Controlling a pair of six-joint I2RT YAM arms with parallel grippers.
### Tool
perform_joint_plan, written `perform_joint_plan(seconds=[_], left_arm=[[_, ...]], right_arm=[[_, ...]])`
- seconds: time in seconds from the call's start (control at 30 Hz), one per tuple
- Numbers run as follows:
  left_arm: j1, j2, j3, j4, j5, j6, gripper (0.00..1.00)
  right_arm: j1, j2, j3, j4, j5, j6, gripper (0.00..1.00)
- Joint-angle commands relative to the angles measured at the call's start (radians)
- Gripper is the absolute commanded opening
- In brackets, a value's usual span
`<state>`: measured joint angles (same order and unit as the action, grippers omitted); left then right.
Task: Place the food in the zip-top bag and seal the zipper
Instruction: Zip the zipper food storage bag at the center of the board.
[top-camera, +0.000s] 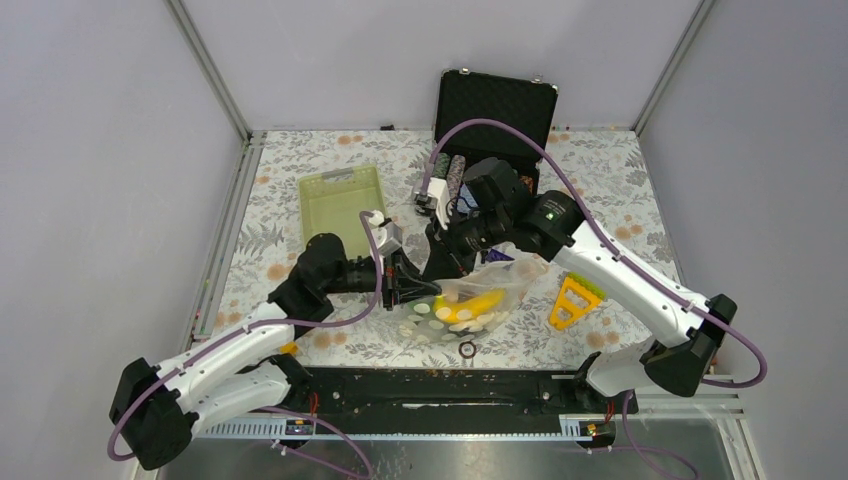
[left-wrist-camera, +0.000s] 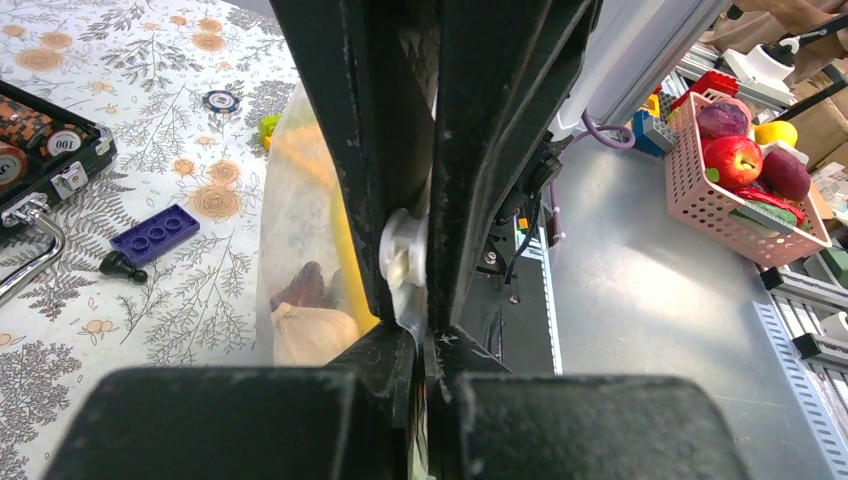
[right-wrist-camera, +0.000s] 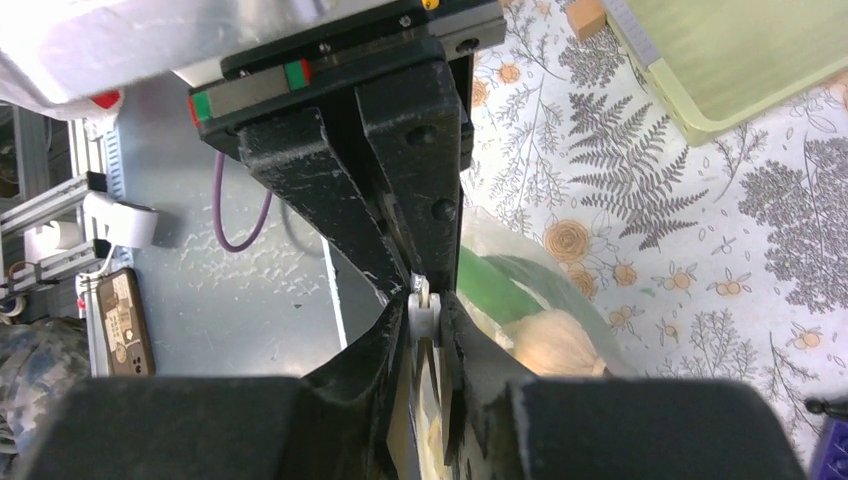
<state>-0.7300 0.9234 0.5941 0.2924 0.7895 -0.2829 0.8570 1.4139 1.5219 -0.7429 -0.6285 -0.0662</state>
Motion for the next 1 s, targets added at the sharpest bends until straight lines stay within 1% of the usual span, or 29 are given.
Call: perform_joint_plan(seconds=[0.0,0.1,0.2,0.33,0.53,0.63,0.67,0.7,0.77,0.87,0.97], left_arm=[[0.004,-0.017,0.001,0.135,-0.042,-0.036,0.0],[0.004,-0.048,-0.03,0.143,-0.074,-0.044,0.0],[0.005,-0.085,-0.054,0.156,-0.084,-0.051,0.0],[0.004,-0.117,-0.063,0.112,-0.119,-0.025,0.0],[0.004,-0.127,-0.074,0.11,-0.131,-0.03,0.0],[0.004,-0.123,-0.075,0.113,-0.13,-0.035,0.0],[0.004,-0.121,-0.072,0.107,-0.129,-0.035,0.0],[0.003,-0.116,-0.069,0.1,-0.125,-0.034,0.0],[0.004,-0.104,-0.061,0.089,-0.112,-0.033,0.0],[0.003,-0.089,-0.056,0.083,-0.091,-0.038,0.0],[0.004,-0.081,-0.051,0.072,-0.075,-0.038,0.0]], right_arm=[[0.009,-0.022,0.036,-0.07,0.077,-0.023,0.0],[0.008,-0.035,0.018,-0.1,0.092,-0.052,0.03],[0.008,-0.059,-0.014,-0.104,0.123,-0.098,0.03],[0.007,-0.084,-0.032,-0.102,0.15,-0.119,0.02],[0.007,-0.106,-0.063,-0.061,0.134,-0.099,0.05],[0.006,-0.118,-0.081,-0.012,0.131,-0.067,0.06],[0.006,-0.124,-0.088,0.013,0.13,-0.05,0.07],[0.007,-0.133,-0.097,0.042,0.121,-0.033,0.1],[0.005,-0.154,-0.118,0.106,0.098,-0.009,0.19],[0.006,-0.182,-0.143,0.175,0.094,0.025,0.21],[0.007,-0.206,-0.158,0.206,0.114,0.043,0.27]])
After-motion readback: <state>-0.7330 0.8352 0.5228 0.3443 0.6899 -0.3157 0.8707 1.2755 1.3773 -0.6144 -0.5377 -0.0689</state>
